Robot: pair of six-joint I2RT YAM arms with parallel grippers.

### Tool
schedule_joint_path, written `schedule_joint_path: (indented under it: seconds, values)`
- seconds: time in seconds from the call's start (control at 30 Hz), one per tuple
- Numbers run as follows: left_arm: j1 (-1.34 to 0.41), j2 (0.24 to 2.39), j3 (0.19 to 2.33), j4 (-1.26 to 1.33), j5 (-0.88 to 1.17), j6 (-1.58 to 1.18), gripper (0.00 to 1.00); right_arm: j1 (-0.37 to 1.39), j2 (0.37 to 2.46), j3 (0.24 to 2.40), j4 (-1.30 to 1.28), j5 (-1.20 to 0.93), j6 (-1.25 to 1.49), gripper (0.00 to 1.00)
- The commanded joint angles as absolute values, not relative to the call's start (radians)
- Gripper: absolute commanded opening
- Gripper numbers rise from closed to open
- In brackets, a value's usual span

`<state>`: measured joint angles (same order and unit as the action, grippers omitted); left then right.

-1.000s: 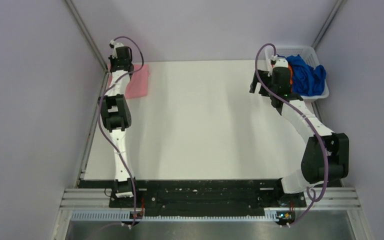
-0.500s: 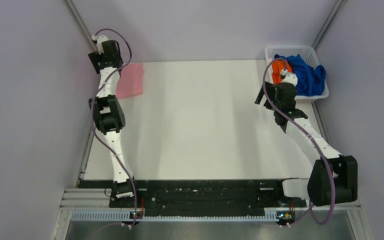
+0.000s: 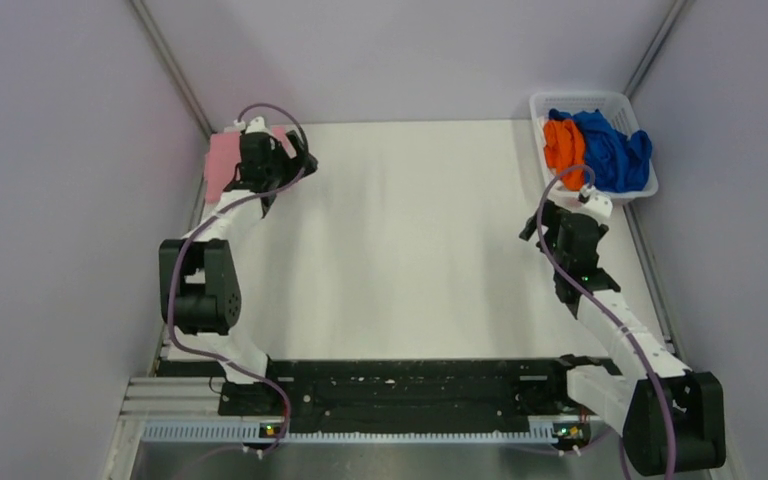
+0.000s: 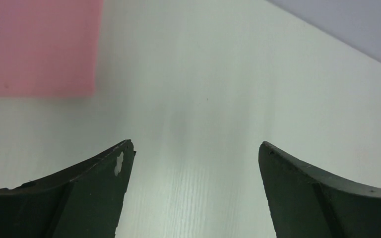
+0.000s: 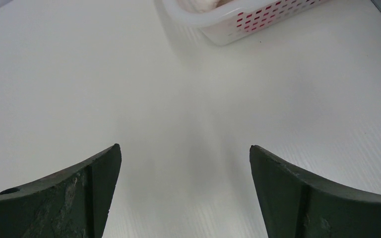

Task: Fold and stack the t-shirts
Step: Reset both arms

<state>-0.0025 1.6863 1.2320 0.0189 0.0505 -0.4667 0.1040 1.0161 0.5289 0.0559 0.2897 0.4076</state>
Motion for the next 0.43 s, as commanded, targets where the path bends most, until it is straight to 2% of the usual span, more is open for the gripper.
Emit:
schedule_joint_path:
  seconds: [0.0,0.07,0.4]
  values:
    - [0.005,1.764,1.303,0.03,0.148,-0.533,0.99,0.095,0.953,0.49,0.203,0.307,0.442,0.99]
    - [0.005,1.805,1.359,-0.065,0.185,-0.533,0.99,0.096,0.945,0.493,0.196,0.308,0.44,0.99]
    - [-0.035,1.775,1.24,0.044,0.202,-0.584,0.99,0.096,0.95,0.499,0.163,0.358,0.439,0.99]
